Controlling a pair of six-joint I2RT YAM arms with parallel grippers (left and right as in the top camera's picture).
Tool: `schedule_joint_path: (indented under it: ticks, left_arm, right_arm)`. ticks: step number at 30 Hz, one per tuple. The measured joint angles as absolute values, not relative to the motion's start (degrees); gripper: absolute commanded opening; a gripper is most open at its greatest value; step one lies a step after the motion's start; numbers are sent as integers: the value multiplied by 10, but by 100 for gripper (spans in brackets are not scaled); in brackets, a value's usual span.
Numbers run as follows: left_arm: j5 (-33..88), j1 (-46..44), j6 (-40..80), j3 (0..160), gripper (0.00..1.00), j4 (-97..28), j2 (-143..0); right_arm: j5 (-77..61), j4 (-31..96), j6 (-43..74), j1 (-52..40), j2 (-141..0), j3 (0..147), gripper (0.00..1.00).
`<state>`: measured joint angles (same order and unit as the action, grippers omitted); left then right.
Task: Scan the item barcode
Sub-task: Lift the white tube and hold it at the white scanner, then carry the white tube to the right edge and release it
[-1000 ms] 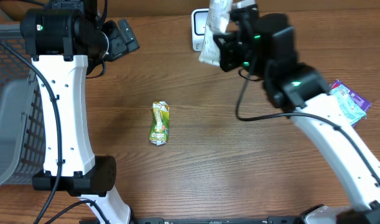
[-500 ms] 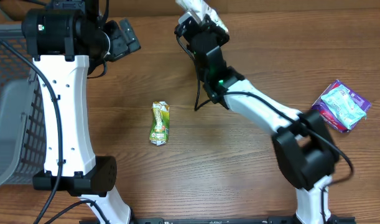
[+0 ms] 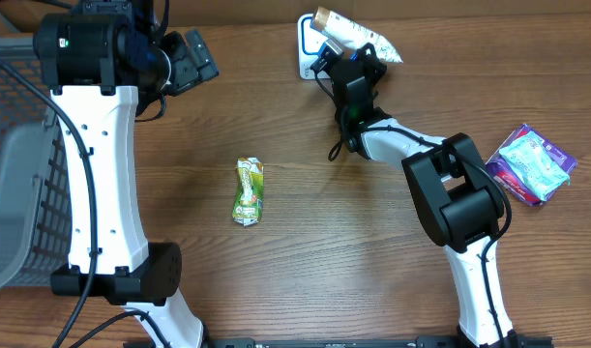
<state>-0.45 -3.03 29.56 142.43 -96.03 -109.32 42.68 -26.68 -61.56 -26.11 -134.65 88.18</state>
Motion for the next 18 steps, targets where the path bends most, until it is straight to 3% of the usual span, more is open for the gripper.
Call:
schedule_joint_path:
  ticks: [18]
  left_arm:
    - [-4, -30, 296, 1424, 99, -960, -1093]
  right_arm:
    - [409, -293, -615, -283, -1346, 882, 4]
